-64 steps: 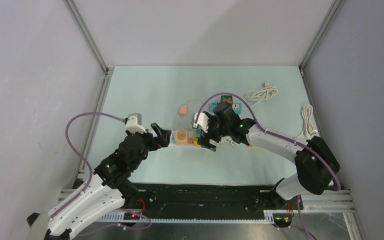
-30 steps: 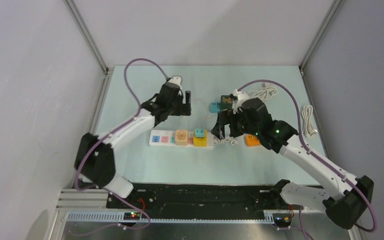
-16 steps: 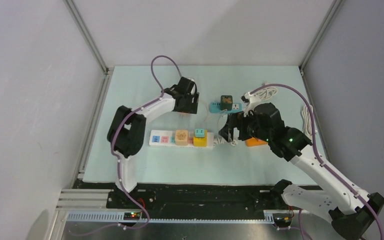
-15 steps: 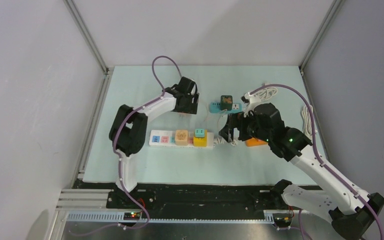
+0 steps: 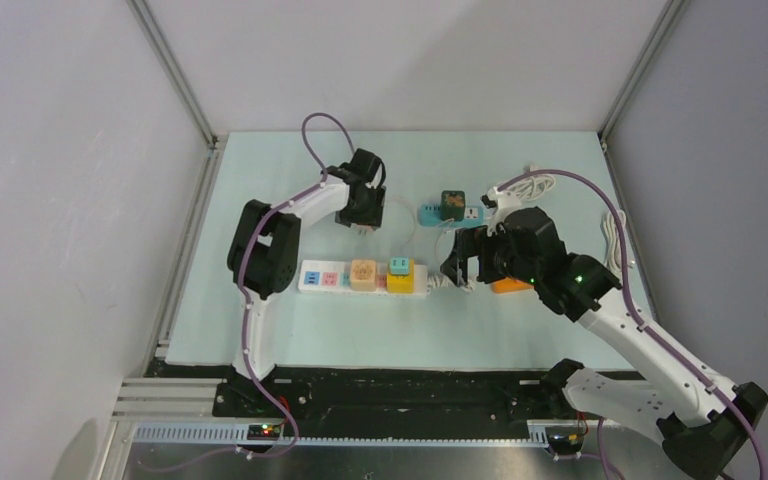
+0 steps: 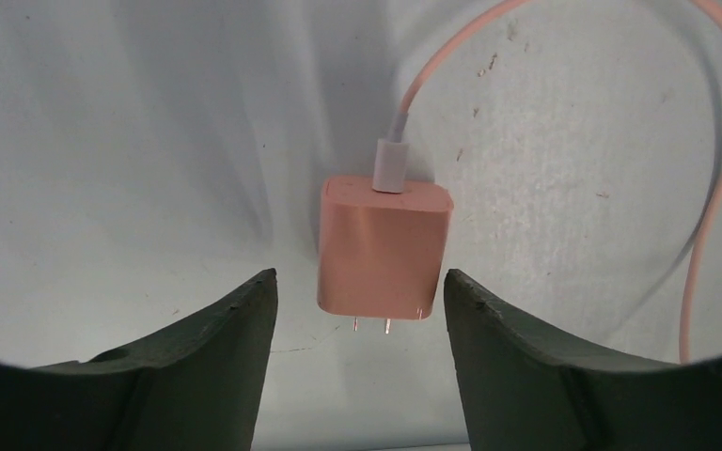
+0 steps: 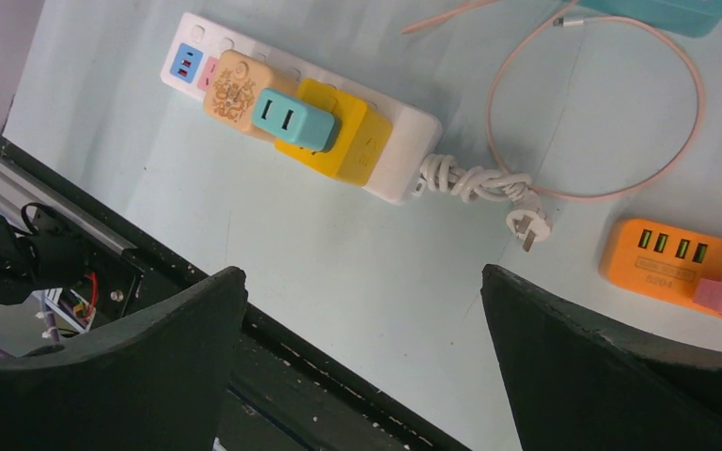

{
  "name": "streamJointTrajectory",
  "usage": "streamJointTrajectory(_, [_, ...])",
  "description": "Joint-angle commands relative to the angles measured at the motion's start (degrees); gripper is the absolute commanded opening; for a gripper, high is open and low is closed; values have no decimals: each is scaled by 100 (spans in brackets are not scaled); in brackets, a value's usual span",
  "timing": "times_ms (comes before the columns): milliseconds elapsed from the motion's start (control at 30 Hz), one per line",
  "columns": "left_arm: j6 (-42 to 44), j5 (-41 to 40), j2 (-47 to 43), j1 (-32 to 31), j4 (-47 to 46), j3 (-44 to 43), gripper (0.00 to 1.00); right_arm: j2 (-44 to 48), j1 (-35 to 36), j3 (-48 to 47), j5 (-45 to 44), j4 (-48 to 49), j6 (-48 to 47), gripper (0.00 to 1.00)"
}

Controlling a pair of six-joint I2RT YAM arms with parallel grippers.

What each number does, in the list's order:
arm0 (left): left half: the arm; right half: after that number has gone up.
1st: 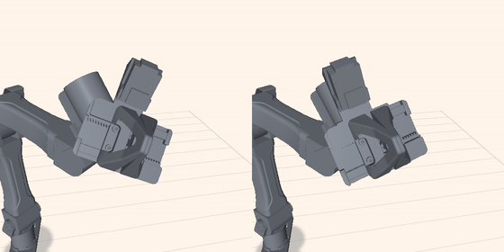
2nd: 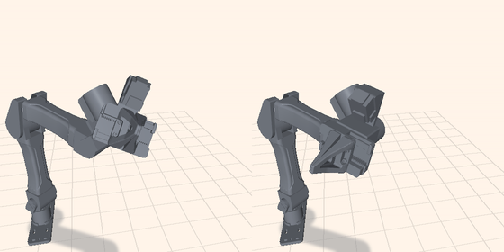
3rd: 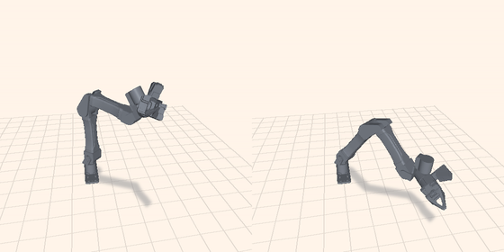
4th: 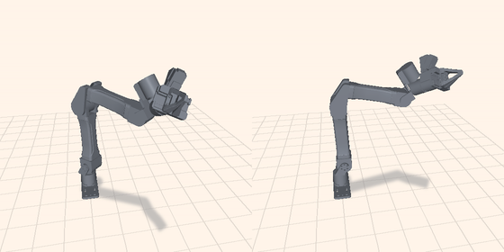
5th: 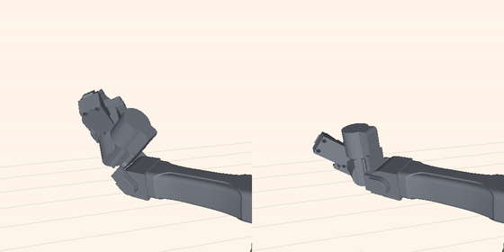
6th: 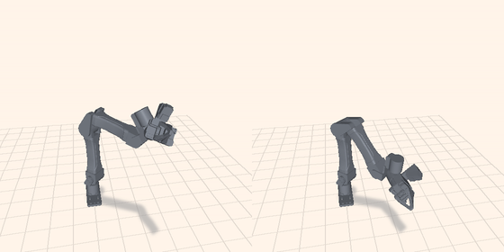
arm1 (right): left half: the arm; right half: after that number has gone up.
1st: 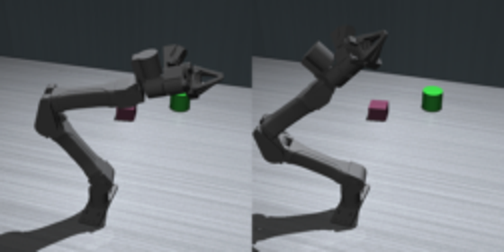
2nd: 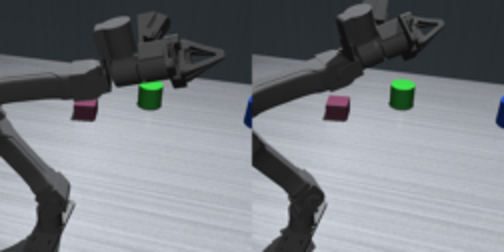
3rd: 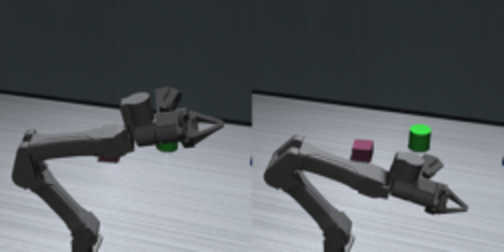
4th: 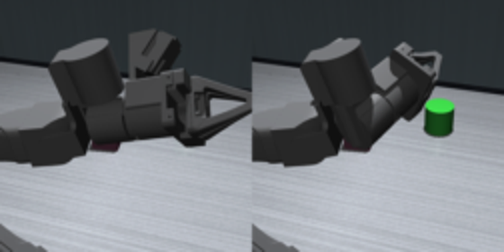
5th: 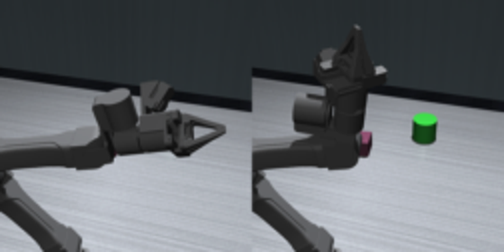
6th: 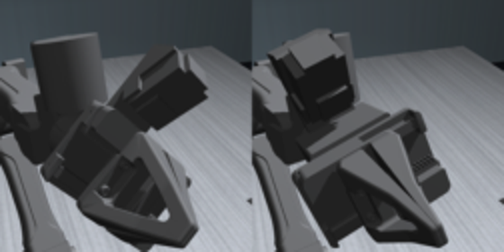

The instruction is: Insert the plug

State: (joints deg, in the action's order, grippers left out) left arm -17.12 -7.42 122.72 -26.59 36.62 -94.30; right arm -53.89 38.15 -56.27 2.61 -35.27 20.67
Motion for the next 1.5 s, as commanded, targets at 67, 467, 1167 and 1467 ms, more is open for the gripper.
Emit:
streamJointTrajectory(67, [437, 177, 51, -4, 38, -244, 70, -91, -6, -23, 2, 149, -141, 99])
streamJointTrajectory(467, [835, 366, 297, -4, 34, -474, 47, -168, -17, -20, -27, 75, -47, 99])
streamJointTrajectory(1167, [686, 73, -4278, -80, -514, 1006, 13, -348, -284, -140, 1033, 384, 699, 99])
streamJointTrajectory(1467, [553, 23, -5876, -167, -1130, 2475, 14, -391, 50, -543, 1450, 919, 914, 99])
